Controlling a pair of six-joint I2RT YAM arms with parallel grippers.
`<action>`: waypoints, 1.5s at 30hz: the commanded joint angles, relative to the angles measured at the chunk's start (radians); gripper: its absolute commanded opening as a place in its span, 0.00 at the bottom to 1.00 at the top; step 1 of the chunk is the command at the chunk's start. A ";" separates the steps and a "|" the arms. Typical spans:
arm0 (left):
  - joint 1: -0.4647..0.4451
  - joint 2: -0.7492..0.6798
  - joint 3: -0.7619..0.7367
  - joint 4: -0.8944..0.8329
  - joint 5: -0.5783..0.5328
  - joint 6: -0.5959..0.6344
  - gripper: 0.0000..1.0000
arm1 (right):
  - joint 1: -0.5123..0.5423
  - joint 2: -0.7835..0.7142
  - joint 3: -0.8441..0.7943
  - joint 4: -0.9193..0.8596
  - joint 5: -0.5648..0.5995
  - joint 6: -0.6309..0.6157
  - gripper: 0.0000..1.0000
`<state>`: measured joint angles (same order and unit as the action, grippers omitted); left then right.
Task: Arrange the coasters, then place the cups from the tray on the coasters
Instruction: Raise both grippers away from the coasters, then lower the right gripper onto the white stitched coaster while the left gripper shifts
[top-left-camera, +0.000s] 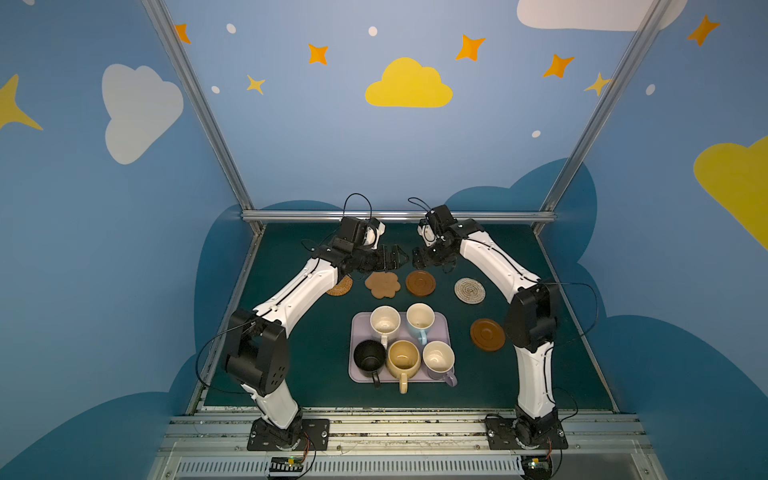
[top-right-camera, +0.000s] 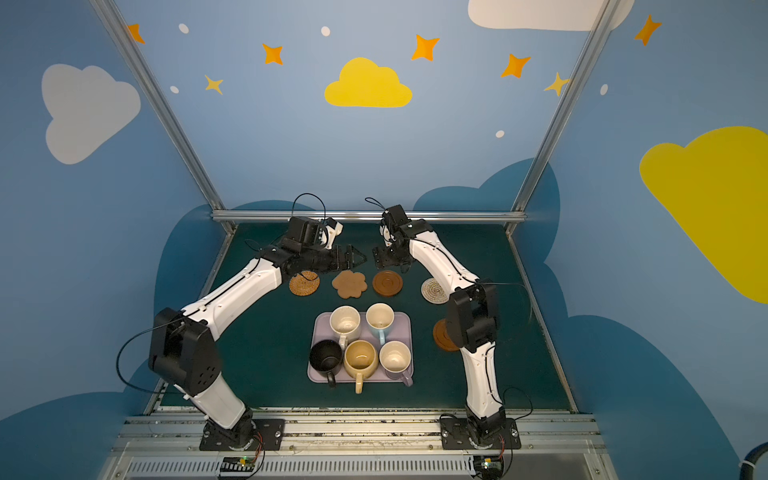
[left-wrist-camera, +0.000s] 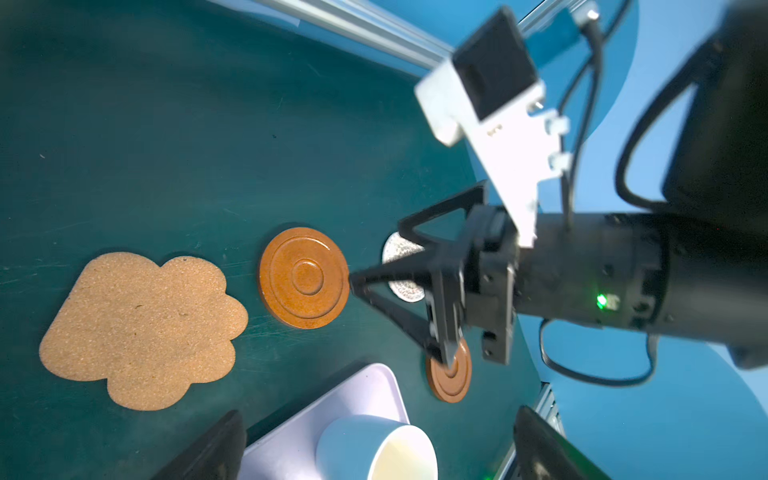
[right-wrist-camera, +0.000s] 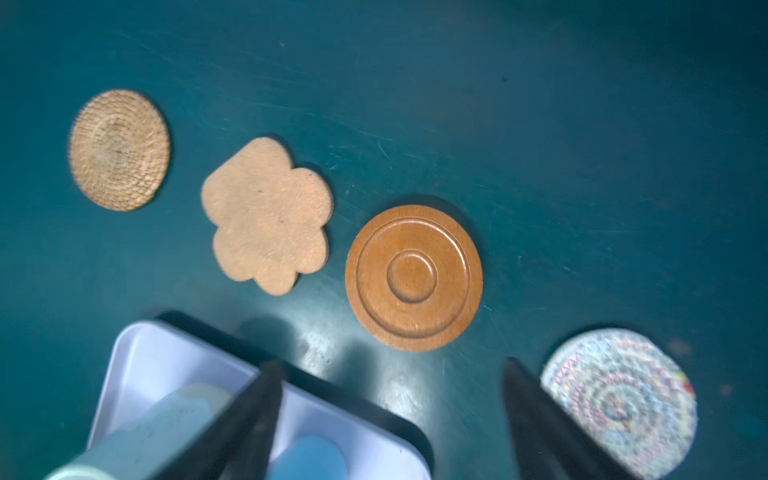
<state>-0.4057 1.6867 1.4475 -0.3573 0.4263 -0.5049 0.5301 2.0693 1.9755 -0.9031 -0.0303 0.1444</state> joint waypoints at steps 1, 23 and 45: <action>0.003 -0.058 -0.022 0.000 0.010 -0.033 1.00 | 0.013 -0.129 -0.070 0.037 0.055 0.038 0.89; -0.016 -0.187 -0.003 -0.141 0.101 -0.065 1.00 | -0.136 -0.750 -0.724 0.252 -0.074 0.192 0.95; -0.109 0.063 0.208 -0.202 0.041 0.120 1.00 | -0.285 -0.516 -0.810 0.341 -0.038 0.265 0.95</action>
<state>-0.5064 1.7287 1.6211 -0.5854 0.4694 -0.4133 0.2619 1.5242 1.1847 -0.5941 -0.0719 0.3893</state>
